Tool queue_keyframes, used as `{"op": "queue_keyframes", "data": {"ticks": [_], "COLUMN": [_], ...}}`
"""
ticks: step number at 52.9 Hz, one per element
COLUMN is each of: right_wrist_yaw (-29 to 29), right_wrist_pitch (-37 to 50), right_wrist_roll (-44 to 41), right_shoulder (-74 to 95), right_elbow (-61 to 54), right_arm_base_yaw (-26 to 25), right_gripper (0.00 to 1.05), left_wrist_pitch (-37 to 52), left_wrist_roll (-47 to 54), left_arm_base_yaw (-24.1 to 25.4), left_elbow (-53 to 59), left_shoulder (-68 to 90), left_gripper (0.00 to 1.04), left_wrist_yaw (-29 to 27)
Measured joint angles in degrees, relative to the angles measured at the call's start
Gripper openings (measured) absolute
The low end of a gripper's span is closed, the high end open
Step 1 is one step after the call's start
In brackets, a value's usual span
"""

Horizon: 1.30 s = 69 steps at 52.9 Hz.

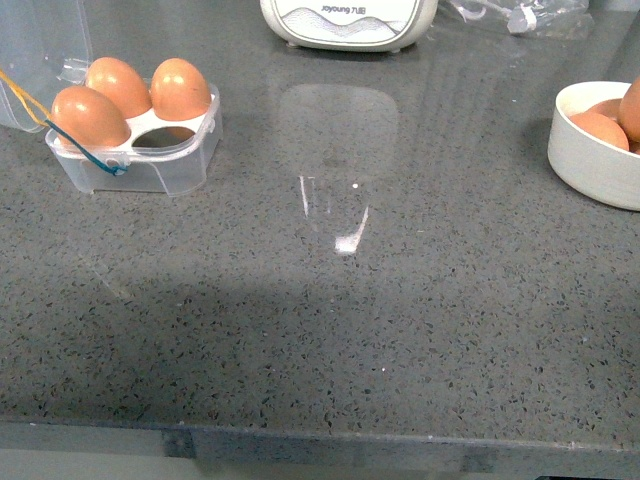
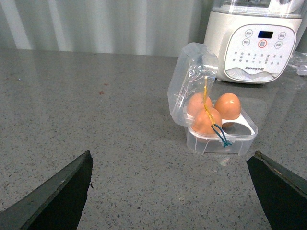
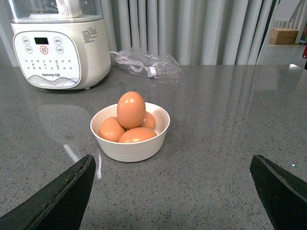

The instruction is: Put egg into box

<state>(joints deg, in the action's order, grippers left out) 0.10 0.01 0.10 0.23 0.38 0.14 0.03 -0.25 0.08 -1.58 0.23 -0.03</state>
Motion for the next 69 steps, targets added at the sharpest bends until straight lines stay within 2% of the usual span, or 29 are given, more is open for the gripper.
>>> {"op": "queue_keyframes", "data": {"ticks": [69], "right_wrist_yaw": [0.00], "right_wrist_pitch": [0.00], "right_wrist_roll": [0.00], "right_shoulder": [0.00], "right_elbow": [0.00], "right_arm_base_yaw": [0.00], "right_gripper": [0.98], "left_wrist_pitch": [0.00], "left_wrist_roll": [0.00], "left_arm_base_yaw": [0.02], "left_elbow": [0.00], "left_shoulder": [0.00], "left_gripper": [0.98], "left_wrist_yaw": [-0.02]}}
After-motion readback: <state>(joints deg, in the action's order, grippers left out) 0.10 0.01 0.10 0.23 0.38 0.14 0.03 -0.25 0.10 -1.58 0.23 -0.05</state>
